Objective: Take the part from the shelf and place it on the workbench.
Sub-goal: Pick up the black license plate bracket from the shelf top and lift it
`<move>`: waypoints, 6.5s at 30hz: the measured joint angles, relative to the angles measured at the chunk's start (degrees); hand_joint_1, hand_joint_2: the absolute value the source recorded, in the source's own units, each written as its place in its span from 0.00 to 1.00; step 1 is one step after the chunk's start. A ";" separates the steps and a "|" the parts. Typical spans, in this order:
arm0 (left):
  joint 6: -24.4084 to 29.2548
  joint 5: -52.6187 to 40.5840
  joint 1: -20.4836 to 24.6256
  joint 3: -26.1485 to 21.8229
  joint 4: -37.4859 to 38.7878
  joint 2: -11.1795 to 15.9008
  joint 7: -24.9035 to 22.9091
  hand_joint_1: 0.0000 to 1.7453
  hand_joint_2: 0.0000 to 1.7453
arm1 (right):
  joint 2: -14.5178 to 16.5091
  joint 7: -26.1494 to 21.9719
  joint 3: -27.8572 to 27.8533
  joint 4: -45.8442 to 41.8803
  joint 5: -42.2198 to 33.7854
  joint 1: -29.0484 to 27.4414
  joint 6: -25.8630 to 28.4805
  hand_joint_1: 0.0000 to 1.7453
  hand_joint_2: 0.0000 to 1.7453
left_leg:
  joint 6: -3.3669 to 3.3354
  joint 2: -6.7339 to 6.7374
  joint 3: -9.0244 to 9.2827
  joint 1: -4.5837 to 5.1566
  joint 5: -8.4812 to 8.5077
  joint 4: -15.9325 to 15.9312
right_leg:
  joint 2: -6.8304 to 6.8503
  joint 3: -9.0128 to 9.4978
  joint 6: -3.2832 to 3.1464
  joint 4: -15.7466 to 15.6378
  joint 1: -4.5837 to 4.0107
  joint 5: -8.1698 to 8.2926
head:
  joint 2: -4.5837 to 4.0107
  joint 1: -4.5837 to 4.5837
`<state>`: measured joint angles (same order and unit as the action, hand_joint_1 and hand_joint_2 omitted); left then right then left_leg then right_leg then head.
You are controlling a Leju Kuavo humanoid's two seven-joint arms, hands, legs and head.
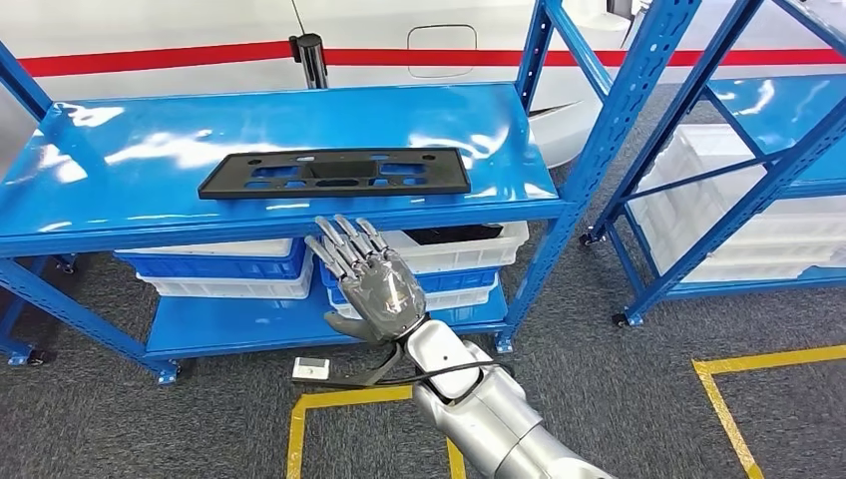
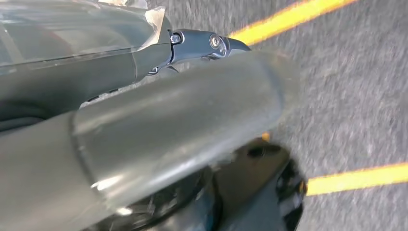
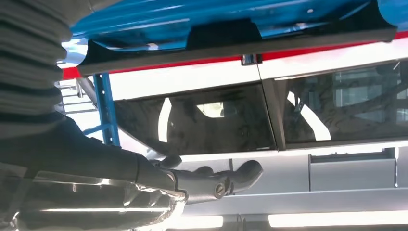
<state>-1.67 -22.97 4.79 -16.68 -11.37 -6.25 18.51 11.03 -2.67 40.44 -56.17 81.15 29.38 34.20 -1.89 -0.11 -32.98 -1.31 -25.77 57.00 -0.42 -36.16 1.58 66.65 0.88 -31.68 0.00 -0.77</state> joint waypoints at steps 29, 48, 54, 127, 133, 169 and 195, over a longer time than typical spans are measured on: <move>-0.06 -0.01 0.29 -0.05 -0.01 -0.15 -0.07 0.00 0.00 | 0.72 -0.22 0.14 1.53 -0.32 0.60 -0.21 0.00 1.00 | 0.65 -0.04 0.01 -0.13 0.56 -0.26 | -0.11 3.58 -0.21 -6.40 -0.75 2.35 | 0.00 -0.03; -0.07 -0.03 0.45 -0.60 -0.04 -0.50 -0.06 0.00 0.00 | 0.77 -0.32 0.28 2.16 -0.41 0.55 -0.10 0.00 1.00 | 2.94 -0.10 1.35 0.15 -4.27 2.82 | 0.05 2.79 -2.83 -10.44 -0.43 7.21 | 0.00 0.40; -0.08 -0.02 0.34 -0.82 -0.04 -0.39 -0.08 0.00 0.00 | 0.86 -0.39 0.39 2.65 -0.41 0.27 -0.08 0.00 1.00 | 1.87 -0.01 -2.53 0.55 1.26 2.17 | -0.44 5.33 -3.58 -10.45 -1.62 5.06 | 0.00 0.44; 2.08 -2.72 1.80 -0.79 -0.07 -1.05 -0.70 0.00 0.00 | 8.34 1.27 17.88 12.16 -13.73 6.50 -2.95 0.00 1.00 | 1.46 -0.02 1.86 0.76 -1.35 -0.70 | 0.25 1.73 -0.60 -9.27 -0.03 7.10 | 0.00 0.39; 2.04 -3.17 2.26 -0.79 -0.10 -1.05 -1.42 0.00 0.00 | 8.33 4.83 20.23 13.68 -17.56 7.90 -5.37 0.00 1.00 | 1.45 -0.02 1.87 0.78 -1.35 -0.69 | 0.25 1.73 -0.60 -9.29 0.04 7.10 | 0.00 0.39; 1.73 -3.46 2.49 -0.79 -0.46 -1.23 -2.23 0.00 0.00 | 8.33 11.72 27.22 24.51 -31.97 13.16 -4.26 0.00 1.00 | 1.46 -0.05 2.03 0.78 -1.35 -0.69 | 0.37 1.92 -0.60 -9.31 0.04 7.11 | 0.00 0.39; 1.74 -4.33 2.31 -0.81 -0.46 -1.23 -2.10 0.00 0.00 | 8.34 9.55 28.44 21.38 -32.59 14.15 -0.54 0.00 1.00 | 1.46 -0.04 2.05 0.77 -1.36 -0.69 | 0.35 1.93 -0.60 -9.30 0.04 7.10 | 0.00 0.39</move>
<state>0.07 -27.30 7.11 -17.49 -11.82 -7.48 16.41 19.38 6.88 68.87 -34.80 48.56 43.54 33.66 -0.43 -0.15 -30.93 -0.54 -27.13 56.30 -0.07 -34.23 0.98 57.35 0.92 -24.57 0.00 -0.37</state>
